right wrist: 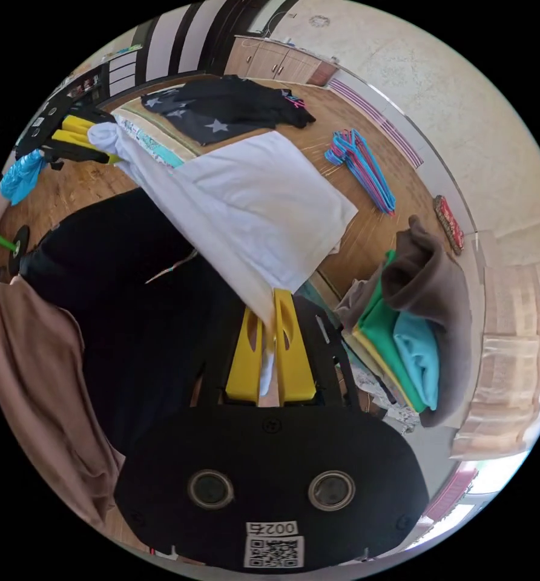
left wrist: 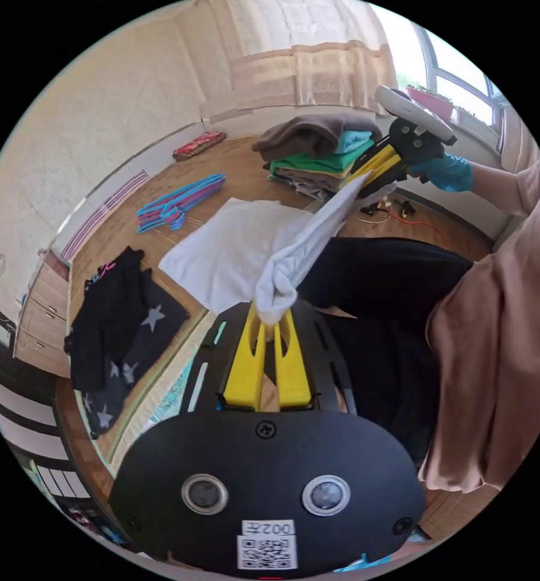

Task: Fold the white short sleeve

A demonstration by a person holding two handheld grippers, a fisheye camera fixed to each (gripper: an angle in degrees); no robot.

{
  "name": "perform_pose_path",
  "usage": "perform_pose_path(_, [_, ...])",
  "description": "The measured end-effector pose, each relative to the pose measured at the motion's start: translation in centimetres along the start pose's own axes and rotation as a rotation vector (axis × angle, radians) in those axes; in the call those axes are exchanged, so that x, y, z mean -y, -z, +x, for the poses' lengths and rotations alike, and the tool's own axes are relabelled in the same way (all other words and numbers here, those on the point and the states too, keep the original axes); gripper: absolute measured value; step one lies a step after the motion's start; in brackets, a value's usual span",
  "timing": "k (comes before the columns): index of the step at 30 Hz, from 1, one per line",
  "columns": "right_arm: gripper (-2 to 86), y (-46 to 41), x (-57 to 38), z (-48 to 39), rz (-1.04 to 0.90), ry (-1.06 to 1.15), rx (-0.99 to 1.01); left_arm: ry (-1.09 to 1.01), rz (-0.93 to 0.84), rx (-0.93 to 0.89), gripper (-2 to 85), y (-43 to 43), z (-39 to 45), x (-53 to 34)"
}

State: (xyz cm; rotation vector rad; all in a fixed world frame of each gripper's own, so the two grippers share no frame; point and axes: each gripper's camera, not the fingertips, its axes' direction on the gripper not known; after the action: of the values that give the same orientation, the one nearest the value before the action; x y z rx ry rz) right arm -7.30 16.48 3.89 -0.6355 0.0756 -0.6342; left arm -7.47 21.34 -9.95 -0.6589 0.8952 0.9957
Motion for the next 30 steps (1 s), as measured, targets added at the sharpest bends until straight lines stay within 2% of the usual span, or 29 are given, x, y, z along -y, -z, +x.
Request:
perform_pose_path(9, [3.3,-1.0,-5.8,-3.6,0.040,0.037,0.032,0.002,-0.006,-0.082,-0.8,1.0,1.1,-5.9])
perform_pose_path(13, [4.0,-1.7,-7.9,-4.9,0.019,0.078,0.022,-0.001,-0.084,-0.094,0.1,0.6,1.0,-7.6])
perform_pose_path(18, [4.0,-1.6,-10.4,-5.3,0.044,0.103,0.037,0.001,-0.056,-0.121,2.8,2.1,0.8,-9.3])
perform_pose_path(30, [-0.8,-1.0,-17.5,-5.7,0.129,0.074,0.055,-0.057,-0.043,-0.028,-0.6,4.7,2.2,-13.0])
